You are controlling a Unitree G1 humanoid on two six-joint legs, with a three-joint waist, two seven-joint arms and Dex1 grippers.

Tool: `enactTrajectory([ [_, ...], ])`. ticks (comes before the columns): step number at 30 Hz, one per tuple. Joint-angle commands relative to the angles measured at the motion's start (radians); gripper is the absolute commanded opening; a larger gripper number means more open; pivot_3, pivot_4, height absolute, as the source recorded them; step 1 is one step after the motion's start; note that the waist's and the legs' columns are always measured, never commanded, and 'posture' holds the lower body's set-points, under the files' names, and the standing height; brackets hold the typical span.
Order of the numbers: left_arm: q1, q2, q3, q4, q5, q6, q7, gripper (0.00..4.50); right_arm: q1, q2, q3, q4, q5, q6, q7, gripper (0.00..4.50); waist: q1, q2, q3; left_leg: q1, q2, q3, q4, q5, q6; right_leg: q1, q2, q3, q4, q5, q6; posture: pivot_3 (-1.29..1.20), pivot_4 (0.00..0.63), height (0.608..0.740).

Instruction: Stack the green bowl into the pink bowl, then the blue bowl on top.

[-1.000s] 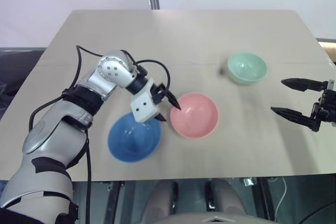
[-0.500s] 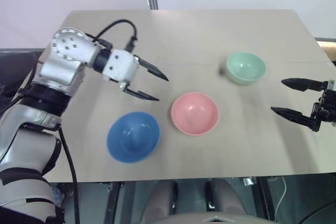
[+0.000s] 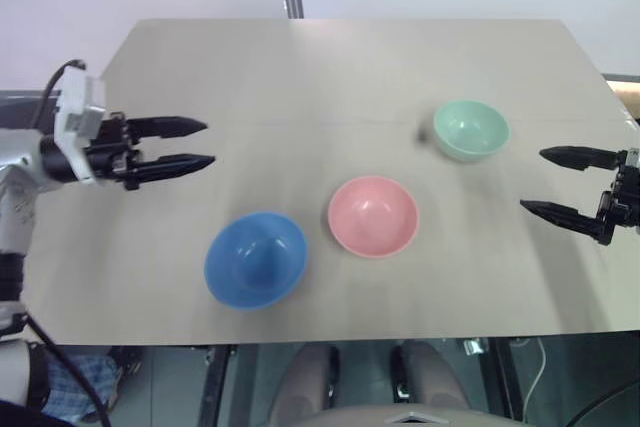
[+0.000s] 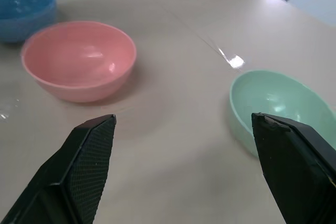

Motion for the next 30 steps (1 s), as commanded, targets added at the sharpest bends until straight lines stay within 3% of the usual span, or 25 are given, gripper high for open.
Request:
enactTrajectory([
  [1, 0.039, 0.019, 0.111, -0.048, 0.004, 0.016, 0.014, 2.96, -0.066, -0.034, 0.071, 0.037, -0.088, 0.011, -0.051, 4.50, 0.000, 0.000, 0.000, 0.000, 0.000, 0.000, 0.000, 0.000, 0.000, 0.000, 0.000, 0.000, 0.000, 0.000, 0.000, 0.00, 0.150, 0.740],
  [6, 0.094, 0.007, 0.203, -0.109, -0.012, 0.073, 0.036, 2.96, -0.270, -0.037, 0.288, 0.137, -0.283, 0.008, -0.108, 4.50, 0.000, 0.001, 0.000, 0.000, 0.000, 0.000, 0.000, 0.000, 0.000, 0.000, 0.000, 0.001, 0.001, 0.000, 0.000, 0.00, 0.150, 0.740],
  [13, 0.122, -0.012, 0.261, -0.151, -0.004, 0.120, 0.053, 2.96, -0.574, 0.109, 0.555, 0.302, -0.475, -0.014, -0.108, 4.50, -0.011, 0.001, 0.000, -0.002, 0.000, 0.002, -0.001, 0.000, 0.000, -0.005, 0.000, 0.002, 0.001, 0.000, 0.000, 0.00, 0.150, 0.740],
  [25, 0.230, -0.059, 0.308, -0.251, -0.005, 0.152, 0.041, 2.96, -0.845, 0.306, 0.755, 0.726, -0.731, -0.191, -0.128, 4.50, -0.028, 0.001, 0.000, -0.016, -0.001, 0.002, -0.001, 0.000, -0.001, -0.018, -0.001, 0.000, 0.001, 0.000, 0.000, 0.00, 0.150, 0.740],
  [26, 0.237, -0.061, 0.307, -0.261, -0.008, 0.158, 0.037, 3.01, -0.857, 0.311, 0.759, 0.747, -0.743, -0.195, -0.128, 3.96, -0.028, 0.001, 0.000, -0.017, -0.001, 0.001, -0.001, 0.000, -0.001, -0.019, -0.001, 0.000, 0.001, 0.000, 0.000, 0.00, 0.150, 0.740],
  [28, 0.258, -0.061, 0.301, -0.282, -0.008, 0.162, 0.015, 3.01, -0.875, 0.318, 0.766, 0.785, -0.767, -0.216, -0.129, 3.51, -0.028, 0.001, 0.000, -0.017, -0.001, 0.001, -0.001, 0.000, -0.001, -0.018, -0.001, 0.000, 0.001, 0.000, 0.000, 0.00, 0.150, 0.740],
  [30, 0.269, -0.062, 0.298, -0.293, -0.010, 0.166, -0.002, 3.01, -0.884, 0.323, 0.764, 0.808, -0.781, -0.234, -0.126, 2.48, -0.027, 0.001, 0.000, -0.017, -0.001, 0.001, -0.001, 0.000, -0.001, -0.018, -0.001, 0.000, 0.001, 0.000, 0.000, 0.00, 0.150, 0.740],
])
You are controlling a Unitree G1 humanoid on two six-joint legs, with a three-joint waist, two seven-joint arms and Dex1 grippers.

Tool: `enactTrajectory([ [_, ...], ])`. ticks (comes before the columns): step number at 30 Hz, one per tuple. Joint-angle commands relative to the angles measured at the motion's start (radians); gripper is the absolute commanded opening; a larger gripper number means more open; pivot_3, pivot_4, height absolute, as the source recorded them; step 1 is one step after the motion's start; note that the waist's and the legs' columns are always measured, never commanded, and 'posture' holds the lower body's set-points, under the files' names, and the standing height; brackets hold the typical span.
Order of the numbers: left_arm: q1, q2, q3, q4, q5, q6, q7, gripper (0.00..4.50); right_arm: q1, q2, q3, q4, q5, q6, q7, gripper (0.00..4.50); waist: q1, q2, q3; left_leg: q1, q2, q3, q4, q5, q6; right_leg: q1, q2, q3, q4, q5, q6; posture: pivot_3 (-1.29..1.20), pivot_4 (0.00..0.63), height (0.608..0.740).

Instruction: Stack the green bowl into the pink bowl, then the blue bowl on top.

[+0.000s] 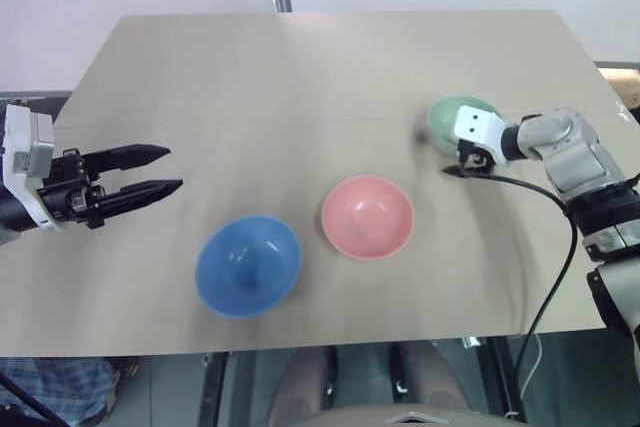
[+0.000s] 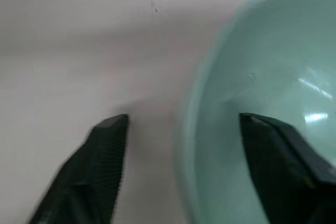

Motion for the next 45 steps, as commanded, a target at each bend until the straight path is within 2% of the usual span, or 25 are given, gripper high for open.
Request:
enactTrajectory([
  [1, 0.008, 0.007, 0.028, -0.041, -0.011, 0.007, -0.029, 3.01, -0.042, 0.002, -0.014, 0.021, -0.024, -0.044, 0.004, 1.93, 0.000, 0.000, 0.000, 0.000, 0.000, 0.000, 0.000, 0.000, 0.000, 0.000, 0.000, 0.000, 0.000, 0.000, 0.000, 0.00, 0.150, 0.740],
  [5, 0.001, 0.004, 0.013, -0.037, -0.006, 0.009, -0.052, 3.01, -0.038, -0.002, -0.027, 0.015, -0.026, -0.049, 0.024, 0.07, 0.000, 0.000, 0.000, 0.000, 0.000, 0.000, 0.000, 0.000, 0.000, 0.000, 0.000, 0.000, 0.000, 0.000, 0.000, 0.00, 0.150, 0.740],
  [6, -0.003, 0.003, 0.009, -0.033, -0.003, 0.007, -0.056, 3.01, -0.037, -0.003, -0.030, 0.013, -0.028, -0.048, 0.028, 0.03, 0.000, 0.000, 0.000, 0.000, 0.000, 0.000, 0.000, 0.000, 0.000, 0.000, 0.000, 0.000, 0.001, 0.000, 0.000, 0.00, 0.150, 0.740],
  [13, -0.035, 0.000, -0.021, -0.019, 0.008, 0.005, -0.072, 3.01, -0.009, -0.027, -0.056, -0.090, -0.005, -0.075, 0.081, 0.03, 0.000, 0.000, 0.000, 0.000, 0.000, 0.000, 0.000, 0.000, 0.000, 0.000, 0.000, 0.000, 0.000, 0.000, 0.000, 0.00, 0.150, 0.740],
  [18, -0.060, 0.003, -0.035, 0.006, 0.024, -0.003, -0.087, 3.01, 0.116, -0.073, -0.111, -0.543, 0.143, 0.003, 0.211, 0.03, -0.001, 0.000, 0.000, 0.000, 0.000, -0.001, 0.000, 0.000, 0.000, 0.000, 0.000, 0.000, 0.000, 0.000, 0.000, 0.00, 0.150, 0.740],
  [22, -0.080, 0.002, -0.050, 0.026, 0.034, -0.009, -0.096, 3.01, 0.176, -0.086, -0.120, -0.827, 0.203, 0.097, 0.224, 0.03, 0.002, 0.000, 0.000, 0.000, 0.000, -0.001, 0.000, 0.000, 0.000, 0.000, 0.000, 0.000, 0.001, 0.000, 0.000, 0.00, 0.150, 0.740],
  [25, -0.100, 0.000, -0.067, 0.041, 0.044, -0.012, -0.105, 3.01, 0.186, -0.079, -0.075, -0.976, 0.178, 0.186, 0.207, 0.03, 0.004, 0.000, 0.000, 0.000, 0.000, -0.002, 0.001, 0.000, 0.000, 0.001, 0.000, 0.000, 0.001, 0.000, 0.000, 0.00, 0.150, 0.740],
  [30, -0.143, 0.000, -0.101, 0.072, 0.059, -0.017, -0.118, 3.01, 0.168, -0.026, 0.023, -1.106, 0.111, 0.267, 0.163, 0.03, 0.003, 0.000, 0.000, 0.001, 0.000, -0.002, 0.001, 0.000, 0.000, 0.001, 0.000, -0.001, 0.002, 0.000, 0.000, 0.00, 0.150, 0.740],
  [35, -0.186, 0.000, -0.131, 0.102, 0.075, -0.020, -0.136, 3.01, 0.171, -0.037, 0.140, -1.147, -0.002, 0.234, 0.174, 0.03, 0.002, 0.000, 0.000, 0.000, -0.001, -0.002, 0.001, 0.000, 0.000, 0.001, 0.000, -0.002, 0.002, 0.000, 0.000, 0.00, 0.150, 0.740],
  [44, -0.221, -0.004, -0.153, 0.126, 0.086, -0.020, -0.150, 3.01, 0.200, -0.056, 0.181, -1.263, -0.018, 0.324, 0.229, 0.03, 0.002, -0.001, 0.000, 0.000, -0.001, -0.003, 0.002, 0.000, 0.000, 0.001, 0.000, -0.003, 0.002, 0.000, 0.000, 0.00, 0.150, 0.740],
  [45, -0.223, -0.004, -0.155, 0.128, 0.087, -0.021, -0.150, 3.01, 0.200, -0.059, 0.178, -1.267, -0.016, 0.330, 0.233, 0.92, 0.002, -0.001, 0.000, 0.000, -0.001, -0.003, 0.002, 0.000, 0.000, 0.001, 0.000, -0.003, 0.002, 0.000, 0.000, 0.00, 0.150, 0.740],
])
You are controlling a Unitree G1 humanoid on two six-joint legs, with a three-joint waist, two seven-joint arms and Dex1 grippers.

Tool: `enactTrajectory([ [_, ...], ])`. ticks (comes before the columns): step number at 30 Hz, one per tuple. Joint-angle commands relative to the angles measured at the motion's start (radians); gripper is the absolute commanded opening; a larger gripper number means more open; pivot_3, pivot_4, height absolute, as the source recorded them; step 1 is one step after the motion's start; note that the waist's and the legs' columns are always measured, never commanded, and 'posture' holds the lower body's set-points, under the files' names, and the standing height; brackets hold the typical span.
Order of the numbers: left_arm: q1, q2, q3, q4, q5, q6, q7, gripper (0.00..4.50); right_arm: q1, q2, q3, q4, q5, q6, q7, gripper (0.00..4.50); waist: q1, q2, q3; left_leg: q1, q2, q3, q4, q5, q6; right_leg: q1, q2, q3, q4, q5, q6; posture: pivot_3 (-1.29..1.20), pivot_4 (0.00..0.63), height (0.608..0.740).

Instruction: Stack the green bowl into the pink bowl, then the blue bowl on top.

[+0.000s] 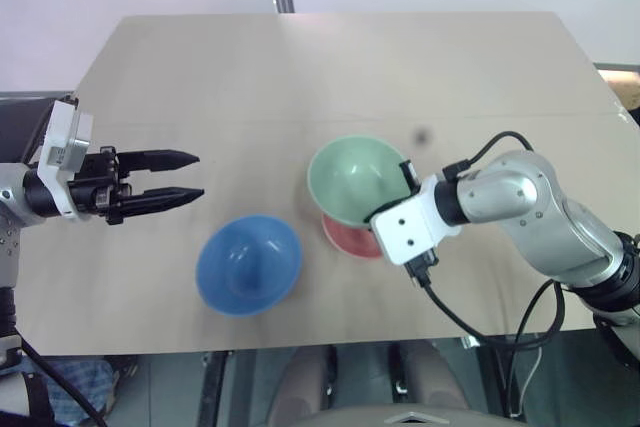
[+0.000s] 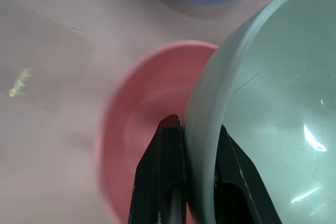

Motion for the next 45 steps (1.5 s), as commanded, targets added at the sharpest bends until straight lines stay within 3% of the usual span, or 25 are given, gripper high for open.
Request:
enactTrajectory([
  [1, -0.022, 0.007, 0.011, 0.007, 0.005, -0.012, -0.007, 3.01, -0.003, -0.013, -0.021, -0.055, 0.003, 0.025, 0.015, 1.28, 0.000, 0.000, 0.000, 0.000, 0.000, 0.000, 0.000, 0.000, 0.000, 0.000, 0.000, 0.000, 0.000, 0.000, 0.000, 0.00, 0.150, 0.740],
  [7, -0.037, 0.006, 0.005, 0.017, 0.013, -0.013, -0.011, 3.01, 0.002, -0.017, -0.027, -0.062, 0.007, 0.054, 0.009, 3.91, -0.001, 0.000, 0.000, 0.000, 0.000, 0.000, 0.000, 0.000, 0.000, 0.000, 0.000, 0.000, 0.000, 0.000, 0.000, 0.00, 0.150, 0.740],
  [10, -0.043, 0.007, 0.003, 0.020, 0.015, -0.011, -0.013, 3.01, -0.006, -0.014, -0.076, -0.068, 0.062, 0.096, 0.019, 3.91, 0.000, 0.000, 0.000, 0.000, 0.000, 0.000, 0.000, 0.000, 0.000, 0.000, 0.000, 0.000, 0.000, 0.000, 0.000, 0.00, 0.150, 0.740],
  [14, -0.045, 0.008, 0.005, 0.018, 0.016, -0.010, -0.013, 3.01, -0.013, -0.033, -0.237, -0.087, 0.220, 0.231, 0.046, 3.91, 0.000, 0.000, 0.000, 0.000, 0.000, 0.000, 0.000, 0.000, 0.000, 0.000, 0.000, 0.000, 0.000, 0.000, 0.000, 0.00, 0.150, 0.740],
  [22, -0.021, 0.007, 0.019, 0.006, 0.011, -0.006, -0.011, 3.01, 0.101, -0.082, -0.639, -0.043, 0.577, 0.497, 0.057, 3.91, 0.003, -0.001, -0.001, 0.000, 0.000, -0.001, 0.000, 0.000, 0.000, 0.001, 0.000, 0.001, 0.000, 0.000, 0.000, 0.00, 0.150, 0.740],
  [27, 0.017, 0.023, 0.034, -0.004, 0.014, -0.005, -0.018, 3.01, 0.201, -0.116, -0.889, 0.069, 0.727, 0.557, 0.016, 3.91, 0.005, -0.001, 0.000, 0.000, -0.001, -0.001, 0.000, 0.000, 0.000, 0.002, -0.001, 0.001, -0.001, 0.000, 0.000, 0.00, 0.150, 0.740],
  [36, 0.092, 0.067, 0.037, 0.016, 0.059, -0.057, -0.069, 3.01, 0.310, -0.166, -0.976, 0.114, 0.824, 0.505, -0.076, 3.91, 0.001, -0.001, 0.000, 0.001, 0.000, 0.000, 0.000, 0.000, 0.000, 0.002, 0.000, 0.003, 0.001, 0.000, 0.000, 0.00, 0.150, 0.740],
  [45, 0.174, 0.114, -0.014, 0.034, 0.074, -0.155, -0.073, 3.01, 0.448, -0.165, -1.090, 0.108, 0.968, 0.315, 0.008, 3.91, 0.007, -0.001, 0.000, 0.001, 0.000, 0.000, 0.000, 0.000, 0.001, 0.003, -0.001, 0.003, -0.001, 0.000, 0.000, 0.00, 0.150, 0.740],
])
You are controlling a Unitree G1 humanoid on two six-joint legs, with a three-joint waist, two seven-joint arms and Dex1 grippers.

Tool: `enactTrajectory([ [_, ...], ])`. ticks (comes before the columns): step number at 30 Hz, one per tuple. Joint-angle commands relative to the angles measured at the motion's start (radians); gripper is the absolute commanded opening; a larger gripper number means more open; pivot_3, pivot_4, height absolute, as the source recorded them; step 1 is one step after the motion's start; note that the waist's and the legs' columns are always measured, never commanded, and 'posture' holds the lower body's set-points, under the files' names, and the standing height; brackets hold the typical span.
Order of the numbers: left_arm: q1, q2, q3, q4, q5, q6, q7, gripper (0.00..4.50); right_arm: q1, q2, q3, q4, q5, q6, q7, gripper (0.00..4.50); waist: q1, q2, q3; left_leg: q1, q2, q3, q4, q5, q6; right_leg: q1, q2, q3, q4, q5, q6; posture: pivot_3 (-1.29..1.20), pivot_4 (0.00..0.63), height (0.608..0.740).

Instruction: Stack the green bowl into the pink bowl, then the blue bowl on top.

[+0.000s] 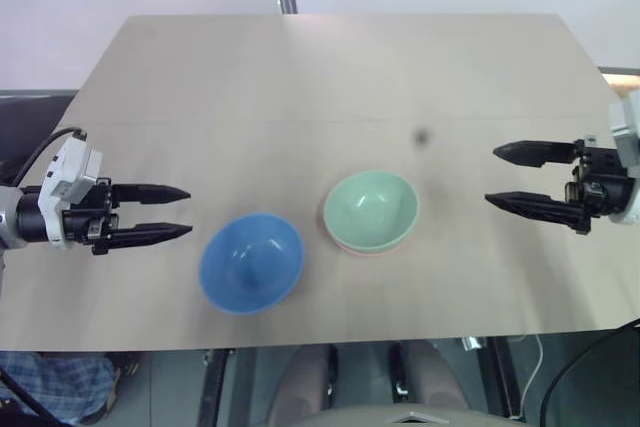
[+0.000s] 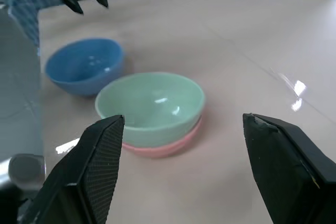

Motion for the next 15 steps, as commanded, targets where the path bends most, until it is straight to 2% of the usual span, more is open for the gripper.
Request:
enactTrajectory([
  [1, 0.015, 0.040, -0.022, 0.011, 0.011, -0.066, -0.005, 3.01, 0.016, -0.016, -0.049, -0.018, 0.058, -0.083, 0.030, 3.91, 0.000, 0.000, 0.000, 0.000, 0.000, 0.000, 0.000, 0.000, 0.000, 0.000, 0.000, 0.000, 0.000, 0.000, 0.000, 0.00, 0.150, 0.740],
  [9, 0.046, 0.087, -0.136, 0.027, 0.040, -0.206, -0.005, 3.01, 0.032, -0.044, -0.038, -0.020, 0.110, -0.137, 0.001, 3.91, -0.001, 0.000, 0.000, 0.001, 0.000, 0.000, 0.000, 0.000, 0.000, 0.000, 0.000, 0.000, 0.001, 0.000, 0.000, 0.00, 0.150, 0.740],
  [15, -0.022, 0.110, -0.264, 0.023, 0.017, -0.261, -0.005, 3.01, 0.029, -0.056, -0.016, -0.014, 0.122, -0.158, -0.027, 3.91, 0.002, 0.000, 0.000, 0.000, 0.000, 0.000, 0.000, 0.000, 0.000, 0.000, 0.000, 0.000, 0.001, 0.000, 0.000, 0.00, 0.150, 0.740],
])
